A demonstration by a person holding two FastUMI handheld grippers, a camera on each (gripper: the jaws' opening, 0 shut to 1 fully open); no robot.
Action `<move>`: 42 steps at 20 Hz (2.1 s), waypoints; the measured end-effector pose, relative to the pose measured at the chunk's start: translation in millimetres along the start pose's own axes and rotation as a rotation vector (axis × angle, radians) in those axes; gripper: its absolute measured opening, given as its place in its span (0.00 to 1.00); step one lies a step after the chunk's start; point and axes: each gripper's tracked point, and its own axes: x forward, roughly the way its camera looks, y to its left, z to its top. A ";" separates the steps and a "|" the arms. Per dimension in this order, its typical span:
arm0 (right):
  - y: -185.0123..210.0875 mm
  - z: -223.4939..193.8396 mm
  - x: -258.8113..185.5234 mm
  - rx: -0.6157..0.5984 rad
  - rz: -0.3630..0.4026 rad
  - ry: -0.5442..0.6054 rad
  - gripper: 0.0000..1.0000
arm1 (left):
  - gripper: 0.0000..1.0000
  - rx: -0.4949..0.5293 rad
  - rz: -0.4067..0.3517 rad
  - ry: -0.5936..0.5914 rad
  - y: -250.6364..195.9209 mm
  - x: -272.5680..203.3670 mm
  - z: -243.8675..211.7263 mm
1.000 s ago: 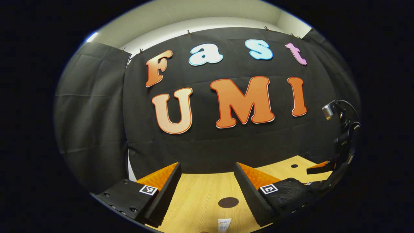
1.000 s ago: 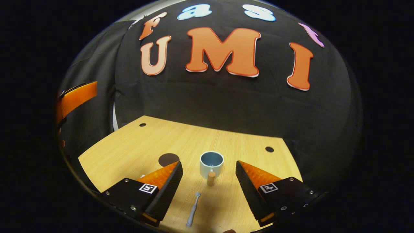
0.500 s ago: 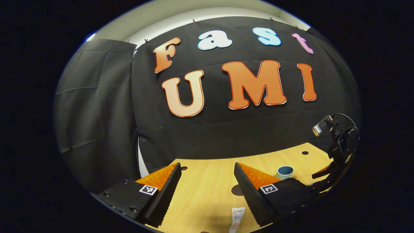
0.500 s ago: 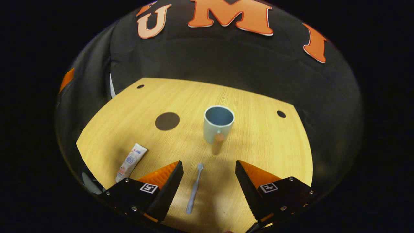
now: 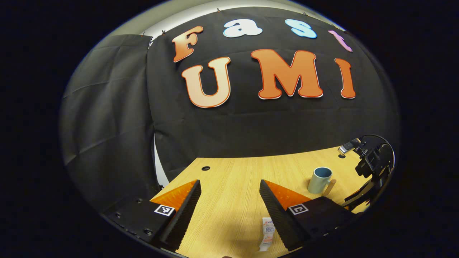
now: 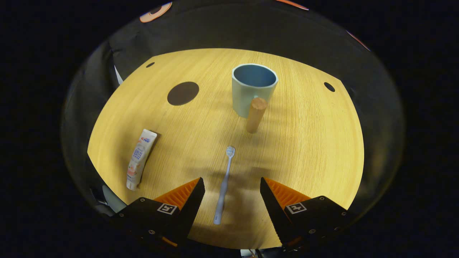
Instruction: Put the toothbrush and toothpaste on the desktop into the cup, then pick up the cup and place it on the coaster on the desktop.
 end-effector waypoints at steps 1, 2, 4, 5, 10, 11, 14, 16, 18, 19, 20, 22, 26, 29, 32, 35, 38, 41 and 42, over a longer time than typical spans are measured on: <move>0.2 -5.4 3.4 -0.007 -0.007 0.029 0.94 | 0.99 0.000 0.005 0.014 3.1 0.2 -4.3; 2.3 -11.5 6.4 -0.018 0.000 0.068 0.92 | 0.99 0.000 0.009 0.026 5.3 1.3 -8.3; 4.5 -24.4 13.2 -0.037 0.000 0.135 0.92 | 0.99 -0.004 0.011 0.059 8.2 3.5 -19.3; 4.0 -27.3 16.8 -0.040 -0.007 0.157 0.90 | 0.99 -0.004 0.015 0.077 10.2 4.2 -25.2; 13.7 -35.2 26.9 0.035 0.017 0.259 0.79 | 0.99 -0.008 0.024 0.147 15.9 3.0 -46.0; 14.2 -36.7 29.3 0.050 0.013 0.272 0.76 | 0.99 -0.014 0.025 0.162 16.9 3.7 -51.9; 20.2 -36.1 37.6 0.079 0.012 0.291 0.61 | 0.99 -0.022 0.038 0.192 23.9 -0.2 -66.1; 25.2 -35.9 36.3 0.076 0.016 0.302 0.59 | 0.99 -0.018 0.046 0.201 27.4 -6.0 -69.8; 21.5 -34.1 41.3 0.062 -0.009 0.298 0.54 | 0.99 -0.010 0.049 0.211 29.5 -10.4 -70.9; 18.4 -35.0 42.0 0.052 -0.025 0.294 0.49 | 0.99 -0.009 0.049 0.215 30.1 -12.9 -73.4; 19.5 -33.9 42.8 0.054 -0.028 0.289 0.35 | 0.99 -0.008 0.047 0.222 30.3 -13.1 -74.6; 19.6 -31.2 41.1 0.060 -0.024 0.273 0.16 | 0.99 -0.006 0.025 0.243 25.6 -14.0 -80.3; 29.4 -39.7 36.2 0.085 0.059 0.248 0.05 | 0.98 0.024 -0.052 0.289 8.2 -9.6 -85.8; 26.2 -37.4 25.3 0.104 0.086 0.196 0.04 | 0.99 0.035 -0.109 0.340 -11.6 -6.8 -90.8; 31.9 -29.2 4.5 0.113 0.164 0.149 0.05 | 0.99 0.054 -0.133 0.417 -24.1 -3.4 -110.7; 23.9 -23.2 -13.5 0.072 0.173 0.086 0.04 | 0.99 0.071 -0.172 0.485 -46.9 0.9 -122.6; 21.9 -15.2 -31.4 0.058 0.195 0.024 0.05 | 0.99 0.072 -0.212 0.553 -62.7 0.2 -138.3; 20.1 -7.4 -49.6 0.028 0.200 -0.051 0.04 | 0.99 0.071 -0.241 0.637 -75.4 -0.4 -159.9; 19.2 -3.1 -53.8 0.026 0.196 -0.074 0.05 | 0.99 0.063 -0.264 0.663 -80.3 2.3 -168.5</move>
